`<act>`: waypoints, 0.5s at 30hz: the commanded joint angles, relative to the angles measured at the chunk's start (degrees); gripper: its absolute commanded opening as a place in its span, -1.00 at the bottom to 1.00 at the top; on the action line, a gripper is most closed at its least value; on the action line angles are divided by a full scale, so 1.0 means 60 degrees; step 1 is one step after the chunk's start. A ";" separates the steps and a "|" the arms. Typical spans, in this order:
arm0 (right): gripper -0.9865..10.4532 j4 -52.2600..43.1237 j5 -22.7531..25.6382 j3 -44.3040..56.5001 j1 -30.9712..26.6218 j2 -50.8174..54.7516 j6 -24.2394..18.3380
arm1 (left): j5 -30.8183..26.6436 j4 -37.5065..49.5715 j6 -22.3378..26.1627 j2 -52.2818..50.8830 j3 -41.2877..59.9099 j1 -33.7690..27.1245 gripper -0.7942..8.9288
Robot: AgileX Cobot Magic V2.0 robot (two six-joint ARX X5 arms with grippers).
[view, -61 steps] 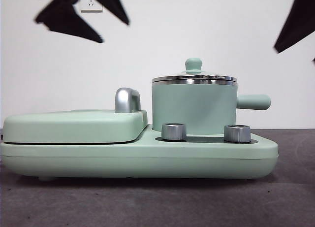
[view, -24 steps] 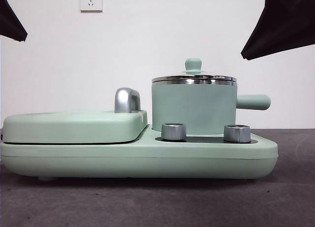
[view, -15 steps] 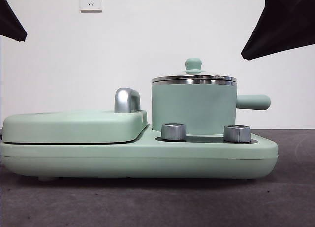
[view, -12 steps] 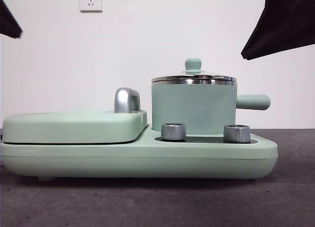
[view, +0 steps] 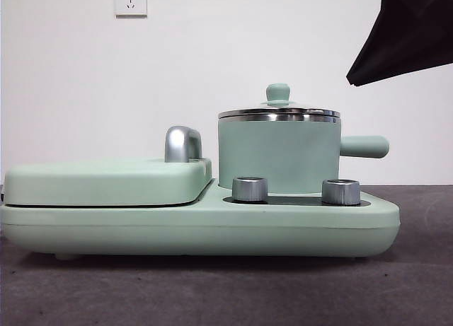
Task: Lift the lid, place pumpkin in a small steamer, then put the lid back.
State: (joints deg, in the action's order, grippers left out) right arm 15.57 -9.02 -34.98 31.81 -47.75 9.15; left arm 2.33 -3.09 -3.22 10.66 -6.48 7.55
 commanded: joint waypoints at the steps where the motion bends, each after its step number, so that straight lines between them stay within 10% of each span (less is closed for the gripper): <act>1: -0.78 -0.0098 0.0004 -0.0029 0.0051 -0.0058 -0.0084 | -0.0015 0.0033 0.0178 -0.0856 0.0503 -0.0175 -0.82; 15: -0.78 -0.0164 0.0004 -0.0029 0.0051 -0.0058 -0.0095 | -0.0073 -0.0546 0.0171 -0.1745 0.0962 -0.0328 -0.82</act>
State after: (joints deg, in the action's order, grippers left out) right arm 15.31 -9.02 -34.98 31.81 -47.75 9.15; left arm 1.83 -7.07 -2.52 0.23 -1.85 5.52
